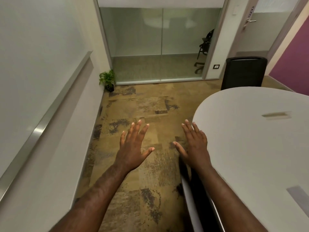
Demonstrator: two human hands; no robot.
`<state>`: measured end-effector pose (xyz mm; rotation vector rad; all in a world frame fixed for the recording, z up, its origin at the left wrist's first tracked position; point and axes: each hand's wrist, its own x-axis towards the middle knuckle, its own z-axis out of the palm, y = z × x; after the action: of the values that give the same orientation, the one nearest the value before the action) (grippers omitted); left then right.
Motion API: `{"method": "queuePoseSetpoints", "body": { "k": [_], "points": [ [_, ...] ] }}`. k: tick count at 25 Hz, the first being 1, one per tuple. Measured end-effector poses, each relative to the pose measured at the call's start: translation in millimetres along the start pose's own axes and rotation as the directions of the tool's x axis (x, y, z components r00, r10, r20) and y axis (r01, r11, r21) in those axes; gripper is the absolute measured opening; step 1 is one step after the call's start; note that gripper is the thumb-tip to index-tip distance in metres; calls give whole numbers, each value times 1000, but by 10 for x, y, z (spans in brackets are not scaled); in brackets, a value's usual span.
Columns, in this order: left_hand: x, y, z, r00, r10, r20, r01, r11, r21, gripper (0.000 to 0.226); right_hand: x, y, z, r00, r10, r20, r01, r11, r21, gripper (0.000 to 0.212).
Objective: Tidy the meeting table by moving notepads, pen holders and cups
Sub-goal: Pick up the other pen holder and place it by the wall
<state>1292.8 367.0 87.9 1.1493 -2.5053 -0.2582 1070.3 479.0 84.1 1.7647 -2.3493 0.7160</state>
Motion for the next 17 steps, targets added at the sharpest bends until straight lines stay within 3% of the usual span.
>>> {"method": "queuePoseSetpoints", "body": {
  "k": [9, 17],
  "points": [
    [905, -1070, -73, 998, 17, 67, -18, 1000, 14, 86, 1084, -373, 665, 996, 76, 56, -76, 997, 2, 74],
    [2050, -1531, 311, 991, 56, 121, -58, 998, 10, 87, 2079, -33, 1271, 987, 119, 110, -118, 993, -16, 75]
  ]
}}
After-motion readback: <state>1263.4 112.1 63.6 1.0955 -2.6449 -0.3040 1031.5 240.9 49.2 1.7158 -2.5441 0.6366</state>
